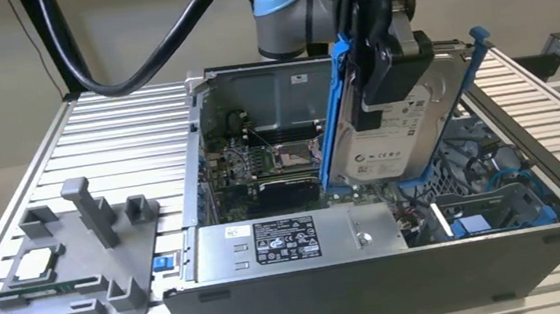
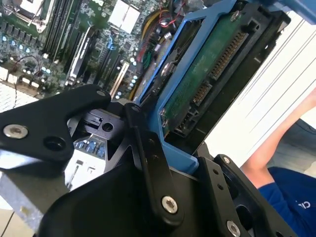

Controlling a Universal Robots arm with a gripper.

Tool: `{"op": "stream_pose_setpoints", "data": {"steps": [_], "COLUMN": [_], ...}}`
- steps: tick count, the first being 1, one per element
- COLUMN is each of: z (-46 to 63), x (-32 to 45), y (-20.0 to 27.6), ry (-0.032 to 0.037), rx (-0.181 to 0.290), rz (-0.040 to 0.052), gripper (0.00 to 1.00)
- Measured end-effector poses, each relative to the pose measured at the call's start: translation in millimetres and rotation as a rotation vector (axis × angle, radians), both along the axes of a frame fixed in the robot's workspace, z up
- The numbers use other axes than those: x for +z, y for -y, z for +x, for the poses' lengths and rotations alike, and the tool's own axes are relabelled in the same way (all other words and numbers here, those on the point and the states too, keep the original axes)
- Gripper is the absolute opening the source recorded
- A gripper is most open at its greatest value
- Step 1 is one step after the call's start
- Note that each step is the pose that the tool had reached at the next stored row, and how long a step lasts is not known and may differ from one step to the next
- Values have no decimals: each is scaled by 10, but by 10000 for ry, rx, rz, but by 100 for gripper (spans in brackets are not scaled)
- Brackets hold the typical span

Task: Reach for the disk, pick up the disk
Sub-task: 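Pick up the disk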

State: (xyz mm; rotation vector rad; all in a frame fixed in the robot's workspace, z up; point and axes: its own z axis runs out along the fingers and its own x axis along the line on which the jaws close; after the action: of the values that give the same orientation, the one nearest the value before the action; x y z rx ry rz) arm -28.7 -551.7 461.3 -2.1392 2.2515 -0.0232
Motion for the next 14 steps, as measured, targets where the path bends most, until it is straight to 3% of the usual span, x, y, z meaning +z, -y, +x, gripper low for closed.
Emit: {"op": "stream_pose_setpoints", "data": {"steps": [2,14], "z": [33,603], "x": [-7,-48], "y": [30,147], "ry": [0,-3], "rx": [-2,-1], "rz": [-2,0], "gripper": [0,0]}}
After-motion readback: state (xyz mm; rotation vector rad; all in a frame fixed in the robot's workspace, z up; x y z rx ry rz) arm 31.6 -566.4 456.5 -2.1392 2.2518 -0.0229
